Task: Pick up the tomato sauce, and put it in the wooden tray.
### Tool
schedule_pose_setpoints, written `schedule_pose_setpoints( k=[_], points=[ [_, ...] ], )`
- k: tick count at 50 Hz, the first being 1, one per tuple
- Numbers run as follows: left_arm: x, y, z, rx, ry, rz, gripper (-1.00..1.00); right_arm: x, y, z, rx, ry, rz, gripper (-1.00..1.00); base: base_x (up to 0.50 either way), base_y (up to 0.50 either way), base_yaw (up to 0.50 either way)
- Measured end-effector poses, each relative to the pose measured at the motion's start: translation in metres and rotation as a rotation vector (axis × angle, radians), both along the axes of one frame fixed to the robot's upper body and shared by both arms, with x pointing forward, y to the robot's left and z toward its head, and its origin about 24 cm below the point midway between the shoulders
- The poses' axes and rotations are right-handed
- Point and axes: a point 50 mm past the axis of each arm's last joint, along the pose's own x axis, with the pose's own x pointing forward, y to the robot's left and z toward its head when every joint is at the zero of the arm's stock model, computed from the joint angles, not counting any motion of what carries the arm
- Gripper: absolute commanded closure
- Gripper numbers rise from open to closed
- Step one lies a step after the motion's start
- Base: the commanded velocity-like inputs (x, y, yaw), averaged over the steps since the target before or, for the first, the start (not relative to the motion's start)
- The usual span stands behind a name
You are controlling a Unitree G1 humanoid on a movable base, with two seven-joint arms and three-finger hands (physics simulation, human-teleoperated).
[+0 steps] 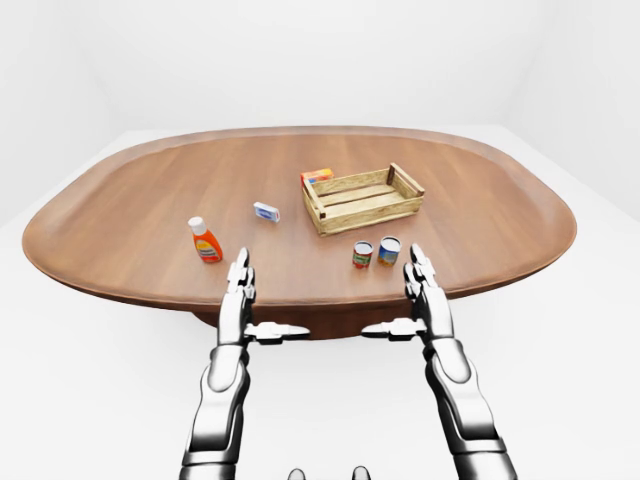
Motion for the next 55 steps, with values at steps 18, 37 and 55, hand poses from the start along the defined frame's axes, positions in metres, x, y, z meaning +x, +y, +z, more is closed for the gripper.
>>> schedule_pose_setpoints(
  k=[18,37,55],
  points=[
    [-0.0007,0.0061,0.0021,0.002,-0.014,0.012,-1.0,-0.0012,-0.0002,0.0003,-0.037,-0.008,0.03,-1.0,0.18,0.0,0.0],
    [-0.0013,0.0076,0.0055,0.005,-0.03,0.02,-1.0,-0.0016,0.0014,0.0018,-0.058,-0.024,0.048,-1.0,0.5,0.0,0.0],
    [-0.0013,0.0077,0.0059,0.009,-0.034,0.022,-1.0,-0.002,0.0017,0.003,-0.062,-0.033,0.055,-1.0,0.5,0.0,0.0]
  ],
)
